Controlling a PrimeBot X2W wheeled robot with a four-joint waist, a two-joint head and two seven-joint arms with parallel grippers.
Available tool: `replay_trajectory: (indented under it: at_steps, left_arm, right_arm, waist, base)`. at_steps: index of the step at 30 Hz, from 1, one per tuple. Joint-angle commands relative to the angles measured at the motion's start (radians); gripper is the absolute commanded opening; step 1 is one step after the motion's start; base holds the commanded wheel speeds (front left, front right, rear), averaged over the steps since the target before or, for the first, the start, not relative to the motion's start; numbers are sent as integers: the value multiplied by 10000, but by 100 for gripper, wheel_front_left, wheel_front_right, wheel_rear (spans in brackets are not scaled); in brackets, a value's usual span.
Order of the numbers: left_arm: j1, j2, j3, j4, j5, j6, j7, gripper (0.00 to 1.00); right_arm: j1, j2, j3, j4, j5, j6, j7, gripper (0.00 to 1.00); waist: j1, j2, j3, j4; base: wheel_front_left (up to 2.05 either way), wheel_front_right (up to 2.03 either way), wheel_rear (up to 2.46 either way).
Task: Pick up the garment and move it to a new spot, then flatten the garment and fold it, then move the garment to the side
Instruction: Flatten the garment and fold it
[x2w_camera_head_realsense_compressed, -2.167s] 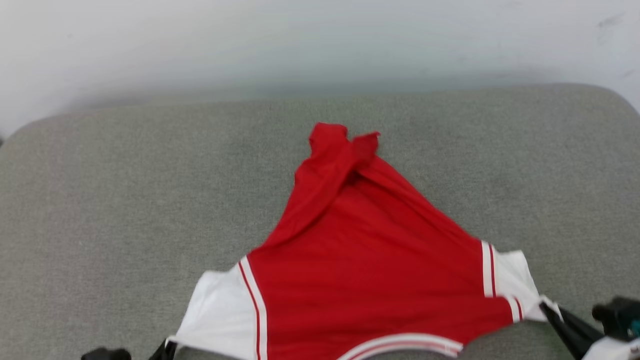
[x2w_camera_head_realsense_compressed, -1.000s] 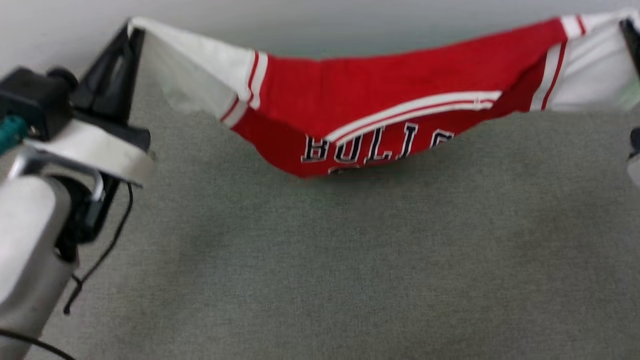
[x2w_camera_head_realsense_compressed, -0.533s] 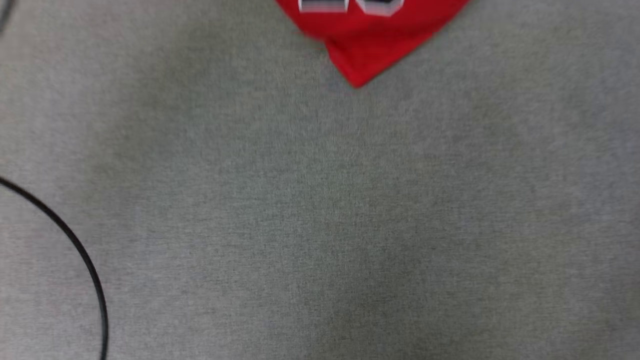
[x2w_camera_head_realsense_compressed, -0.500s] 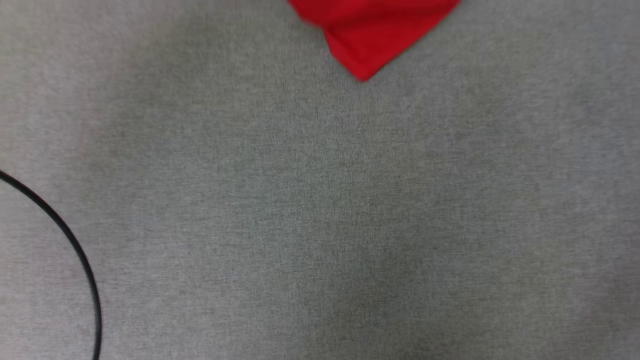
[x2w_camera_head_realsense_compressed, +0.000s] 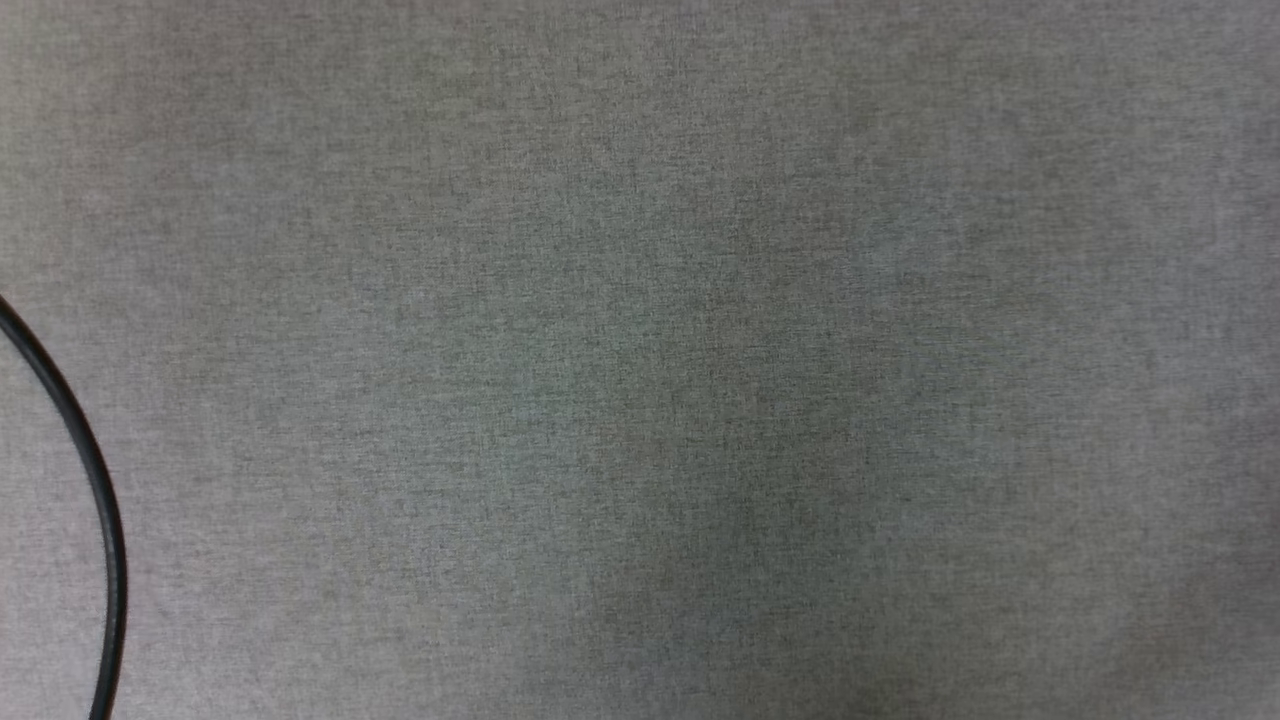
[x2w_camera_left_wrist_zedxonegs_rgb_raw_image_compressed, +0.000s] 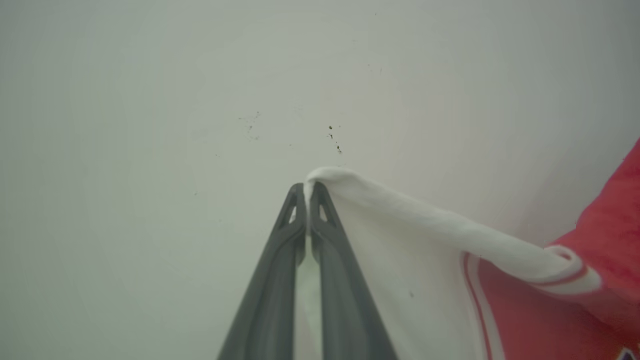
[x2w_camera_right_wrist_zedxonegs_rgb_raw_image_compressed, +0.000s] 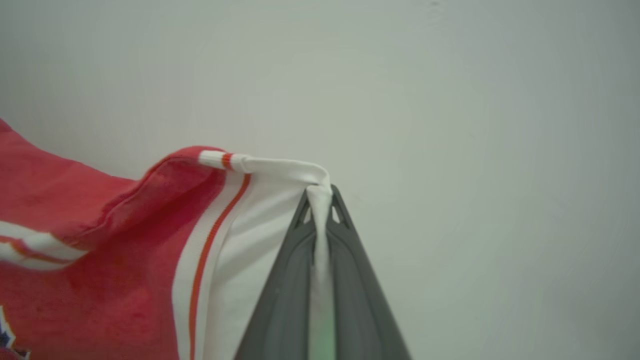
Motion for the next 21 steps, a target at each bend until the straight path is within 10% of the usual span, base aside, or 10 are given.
replay_trajectory:
  at_steps: [1,13,21]
  left_arm:
    - [-270,-59,4,260,-8,-36,-172,0]
    - [1500,-224,-145,1968,-995,-260,-922,0]
    - [5018,410,224,584,-1724,-273,-959,0]
  right_arm:
    - [-272,140,160,344,-90,-8,-164,0]
    - [1430,1009,1283,2349,218,-8,-1788,0]
    - [3854,1398,2063,2434,1064,-8,-2365,0]
  waist:
    - [-3,0,72,28]
    - [-3,0,-462,-13]
    - [-3,0,-1640,-209]
  base:
    - [0,0,0]
    - [0,0,0]
    - [0,0,0]
